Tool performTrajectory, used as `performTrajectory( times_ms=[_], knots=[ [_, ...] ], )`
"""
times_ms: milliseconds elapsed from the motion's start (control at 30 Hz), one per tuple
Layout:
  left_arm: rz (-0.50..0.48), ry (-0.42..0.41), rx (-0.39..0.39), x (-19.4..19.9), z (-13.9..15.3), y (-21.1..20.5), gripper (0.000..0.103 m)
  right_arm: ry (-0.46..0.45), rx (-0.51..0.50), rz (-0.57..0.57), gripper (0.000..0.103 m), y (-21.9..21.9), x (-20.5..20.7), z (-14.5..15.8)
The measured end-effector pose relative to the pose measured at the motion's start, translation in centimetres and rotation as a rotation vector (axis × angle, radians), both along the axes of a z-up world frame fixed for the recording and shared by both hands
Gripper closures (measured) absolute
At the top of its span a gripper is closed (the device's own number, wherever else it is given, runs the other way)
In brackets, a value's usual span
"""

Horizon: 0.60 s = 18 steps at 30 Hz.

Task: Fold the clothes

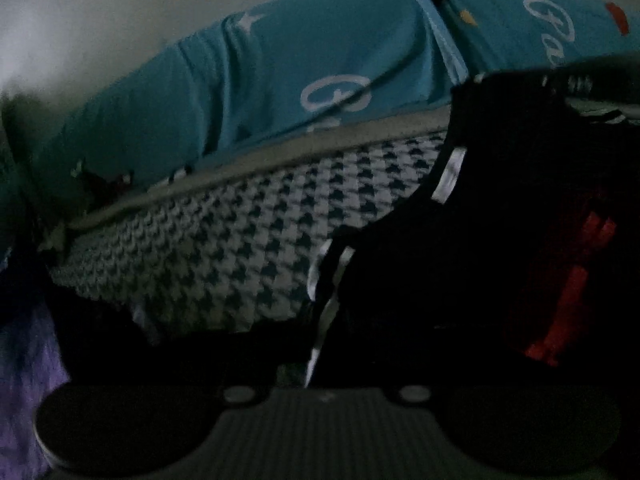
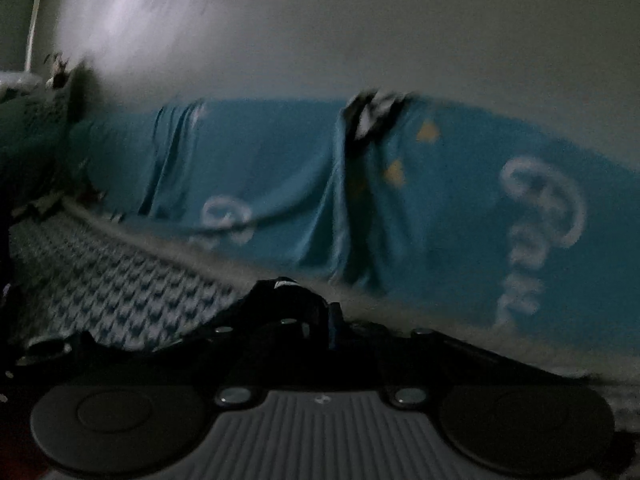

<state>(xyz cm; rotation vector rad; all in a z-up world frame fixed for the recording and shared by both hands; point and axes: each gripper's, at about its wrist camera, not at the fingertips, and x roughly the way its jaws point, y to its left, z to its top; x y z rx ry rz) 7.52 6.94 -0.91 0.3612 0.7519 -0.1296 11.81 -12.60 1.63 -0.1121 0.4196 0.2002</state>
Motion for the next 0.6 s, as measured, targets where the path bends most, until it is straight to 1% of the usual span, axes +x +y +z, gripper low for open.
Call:
performTrajectory(
  times_ms=[33,167,200,267,300,400,433,467,500,533,567,600],
  knots=[
    [0.000,-0.014,0.011,0.2,0.0,-0.5,0.092,-0.020,0.000,-0.019,0.100,-0.3,-0.2,0.5],
    [0.007,-0.115,0.089,1.4,0.3,-2.9,0.092,-0.081,0.035,-0.121,0.100,-2.4,-0.4,1.8],
    [0.019,-0.128,0.096,1.9,0.4,-3.1,0.092,-0.097,0.045,-0.151,0.100,-3.1,-0.4,2.1],
    [0.066,-0.125,0.111,3.1,0.3,-3.0,0.092,-0.135,0.076,-0.209,0.100,-4.4,-0.4,2.6],
    [0.090,-0.118,0.121,3.7,0.0,-2.9,0.092,-0.135,0.090,-0.230,0.100,-4.9,-0.2,2.7],
    [0.163,-0.099,0.151,5.3,-0.6,-2.5,0.091,-0.070,0.114,-0.263,0.099,-6.0,0.8,2.1],
    [0.180,-0.092,0.158,5.4,-0.8,-2.2,0.088,-0.048,0.122,-0.275,0.094,-6.3,1.1,1.9],
    [0.195,-0.087,0.163,5.3,-0.8,-1.9,0.085,-0.029,0.129,-0.278,0.088,-6.6,1.3,1.7],
    [0.204,-0.089,0.161,5.1,-0.6,-1.7,0.078,-0.015,0.133,-0.271,0.083,-6.8,1.3,1.7],
    [0.210,-0.091,0.156,4.9,-0.3,-1.5,0.071,-0.001,0.137,-0.259,0.076,-7.1,1.3,1.8],
    [0.209,-0.093,0.145,4.7,0.0,-1.4,0.056,0.013,0.140,-0.248,0.073,-7.3,1.2,1.9],
    [0.206,-0.098,0.135,4.4,0.4,-1.4,0.041,0.022,0.142,-0.241,0.073,-7.5,1.0,2.1]
  ],
)
